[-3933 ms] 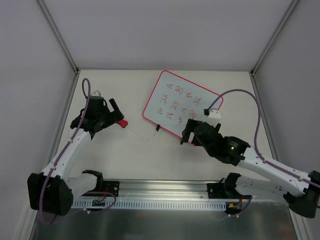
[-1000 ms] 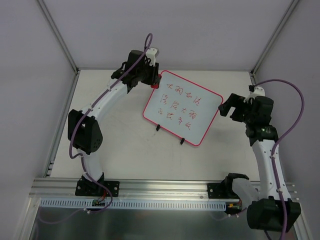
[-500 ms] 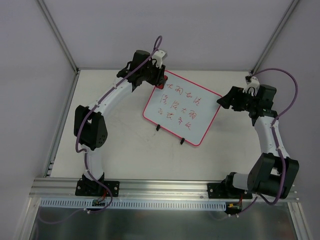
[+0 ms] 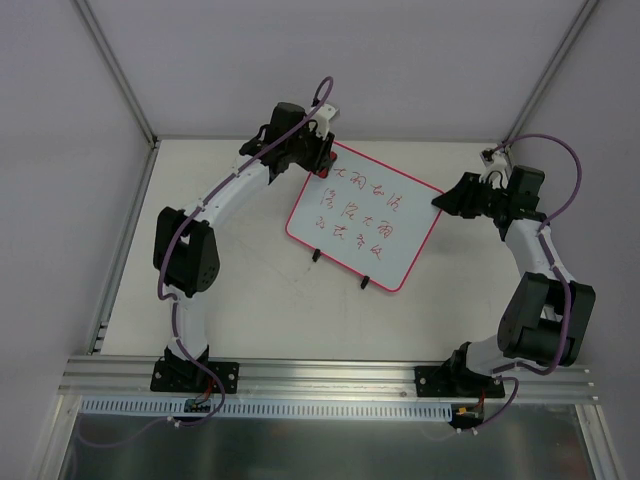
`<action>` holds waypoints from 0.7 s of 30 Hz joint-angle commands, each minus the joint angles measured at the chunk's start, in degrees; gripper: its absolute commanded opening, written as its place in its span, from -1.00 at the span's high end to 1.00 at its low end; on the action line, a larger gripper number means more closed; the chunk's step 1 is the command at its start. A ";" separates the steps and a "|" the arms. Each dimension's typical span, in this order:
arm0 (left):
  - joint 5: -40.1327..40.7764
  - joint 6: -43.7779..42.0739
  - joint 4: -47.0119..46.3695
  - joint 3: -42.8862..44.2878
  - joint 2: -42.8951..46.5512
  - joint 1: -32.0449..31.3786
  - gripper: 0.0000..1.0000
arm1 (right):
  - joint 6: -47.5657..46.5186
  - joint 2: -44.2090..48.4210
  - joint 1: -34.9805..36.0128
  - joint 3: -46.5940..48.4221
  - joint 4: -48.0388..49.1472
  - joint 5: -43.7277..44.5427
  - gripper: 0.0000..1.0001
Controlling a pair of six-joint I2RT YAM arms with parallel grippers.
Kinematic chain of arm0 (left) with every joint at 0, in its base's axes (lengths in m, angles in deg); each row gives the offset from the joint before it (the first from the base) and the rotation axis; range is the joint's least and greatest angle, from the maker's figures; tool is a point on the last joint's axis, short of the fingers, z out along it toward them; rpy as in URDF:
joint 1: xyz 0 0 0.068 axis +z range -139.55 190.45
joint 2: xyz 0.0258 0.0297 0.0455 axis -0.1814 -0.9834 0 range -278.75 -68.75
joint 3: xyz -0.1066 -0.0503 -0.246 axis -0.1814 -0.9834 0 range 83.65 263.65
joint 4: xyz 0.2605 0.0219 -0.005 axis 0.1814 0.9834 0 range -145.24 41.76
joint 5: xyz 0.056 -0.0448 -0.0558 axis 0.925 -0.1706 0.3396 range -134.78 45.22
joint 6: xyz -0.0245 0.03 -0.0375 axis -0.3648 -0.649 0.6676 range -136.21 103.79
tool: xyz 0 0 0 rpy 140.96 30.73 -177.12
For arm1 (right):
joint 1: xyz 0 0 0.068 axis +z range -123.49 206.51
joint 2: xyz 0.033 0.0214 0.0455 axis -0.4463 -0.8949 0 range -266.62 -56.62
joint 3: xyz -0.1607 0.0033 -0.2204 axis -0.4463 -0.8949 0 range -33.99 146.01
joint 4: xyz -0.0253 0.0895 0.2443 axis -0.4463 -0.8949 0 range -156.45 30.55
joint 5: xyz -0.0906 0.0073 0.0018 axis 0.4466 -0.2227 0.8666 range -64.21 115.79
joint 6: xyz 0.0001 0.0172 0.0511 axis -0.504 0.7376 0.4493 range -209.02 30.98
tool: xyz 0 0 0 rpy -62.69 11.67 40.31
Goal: Erase the whiteboard
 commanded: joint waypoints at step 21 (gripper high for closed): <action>3.91 -3.59 -5.88 0.31 -1.56 -1.78 1.00 | -2.06 -4.52 -2.01 1.48 6.01 -15.16 1.00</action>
